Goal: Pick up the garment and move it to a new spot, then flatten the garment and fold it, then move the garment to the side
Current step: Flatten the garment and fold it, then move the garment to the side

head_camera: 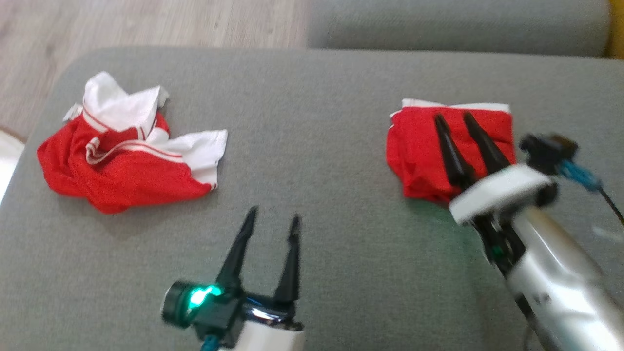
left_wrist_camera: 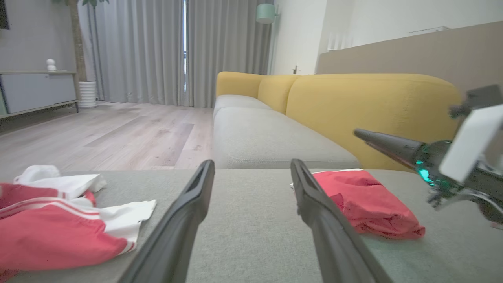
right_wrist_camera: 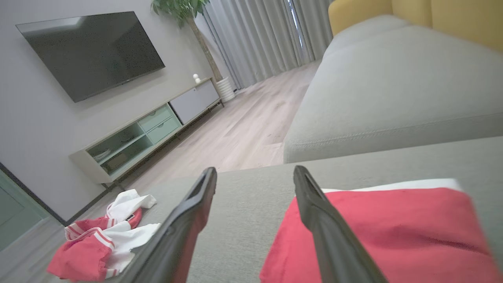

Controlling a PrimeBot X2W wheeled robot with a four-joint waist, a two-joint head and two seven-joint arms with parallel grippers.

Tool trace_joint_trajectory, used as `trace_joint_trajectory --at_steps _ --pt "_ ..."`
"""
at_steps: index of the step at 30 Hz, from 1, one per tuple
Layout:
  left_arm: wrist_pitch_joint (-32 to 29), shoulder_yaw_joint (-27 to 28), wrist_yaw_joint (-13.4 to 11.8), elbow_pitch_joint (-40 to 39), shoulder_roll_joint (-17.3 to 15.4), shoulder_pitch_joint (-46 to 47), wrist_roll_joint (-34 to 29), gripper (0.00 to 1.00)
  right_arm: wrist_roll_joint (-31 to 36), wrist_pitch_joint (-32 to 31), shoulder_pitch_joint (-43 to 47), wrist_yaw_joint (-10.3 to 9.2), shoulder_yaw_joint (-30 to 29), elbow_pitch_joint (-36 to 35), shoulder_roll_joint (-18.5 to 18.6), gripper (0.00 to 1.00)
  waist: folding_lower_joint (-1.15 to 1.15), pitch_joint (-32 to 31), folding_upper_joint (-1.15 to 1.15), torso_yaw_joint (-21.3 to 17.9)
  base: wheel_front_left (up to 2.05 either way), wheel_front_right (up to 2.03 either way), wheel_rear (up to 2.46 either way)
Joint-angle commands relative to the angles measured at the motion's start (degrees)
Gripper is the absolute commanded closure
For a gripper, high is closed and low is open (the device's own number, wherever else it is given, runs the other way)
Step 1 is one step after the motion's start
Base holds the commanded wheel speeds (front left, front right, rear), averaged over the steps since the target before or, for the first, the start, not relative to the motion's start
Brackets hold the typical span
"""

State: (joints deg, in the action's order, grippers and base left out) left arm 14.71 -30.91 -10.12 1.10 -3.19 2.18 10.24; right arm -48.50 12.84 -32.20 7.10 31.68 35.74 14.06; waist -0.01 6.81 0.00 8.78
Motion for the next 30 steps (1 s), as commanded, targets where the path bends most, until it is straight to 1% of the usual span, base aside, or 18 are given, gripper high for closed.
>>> trace_joint_trajectory --at_steps 1,3,7,11,15,18,20,30 --pt "0.29 2.85 -0.68 -1.8 0.31 -0.63 1.16 0.0 2.02 1.37 2.98 0.39 -0.56 -3.39 1.86 0.0 0.01 -2.55 0.0 -1.4 0.0 0.0 0.0" --pt "0.29 3.98 -1.04 -1.71 0.31 -2.11 1.41 0.0 4.85 1.91 6.87 0.39 -2.31 -6.03 3.28 0.0 0.01 -4.39 0.0 -2.24 0.0 0.0 0.0" --pt "0.29 6.55 -1.51 -1.75 0.25 -5.45 1.01 0.0 9.57 2.12 16.54 0.39 -9.03 -13.31 3.61 0.0 0.01 -7.88 0.0 -3.73 0.0 0.0 0.0" --pt "0.29 9.55 -1.48 -2.19 0.15 -8.63 0.98 0.0 16.48 2.14 26.06 0.39 -15.18 -19.9 2.47 0.0 0.01 -9.97 0.0 -4.97 0.0 0.0 0.0" --pt "0.29 12.01 -1.45 -2.32 -0.17 -11.7 -0.34 0.0 24.17 2.15 32.75 0.39 -19.27 -22.77 0.31 0.0 0.01 -11.76 0.0 -5.8 0.0 0.0 0.0" --pt "0.29 13.66 -1.34 -2.64 -0.3 -14.19 -1.34 0.0 28.22 2.15 35.77 0.39 -20.72 -24.13 -1.51 0.0 0.01 -12.83 0.0 -6.28 0.0 0.0 0.0" --pt "0.29 14.32 -0.88 -2.46 -0.52 -15.58 -2.07 0.0 29.74 2.15 37.16 0.39 -21.49 -24.61 -2.59 0.0 0.01 -13.37 0.0 -6.38 0.0 0.0 0.0" --pt "0.29 16.45 1.03 -2.11 -0.16 -18.12 -3.11 0.0 33.36 2.16 39.57 0.39 -22.92 -24.62 -4.98 0.0 0.01 -14.86 0.0 -6.24 0.0 0.0 0.0"
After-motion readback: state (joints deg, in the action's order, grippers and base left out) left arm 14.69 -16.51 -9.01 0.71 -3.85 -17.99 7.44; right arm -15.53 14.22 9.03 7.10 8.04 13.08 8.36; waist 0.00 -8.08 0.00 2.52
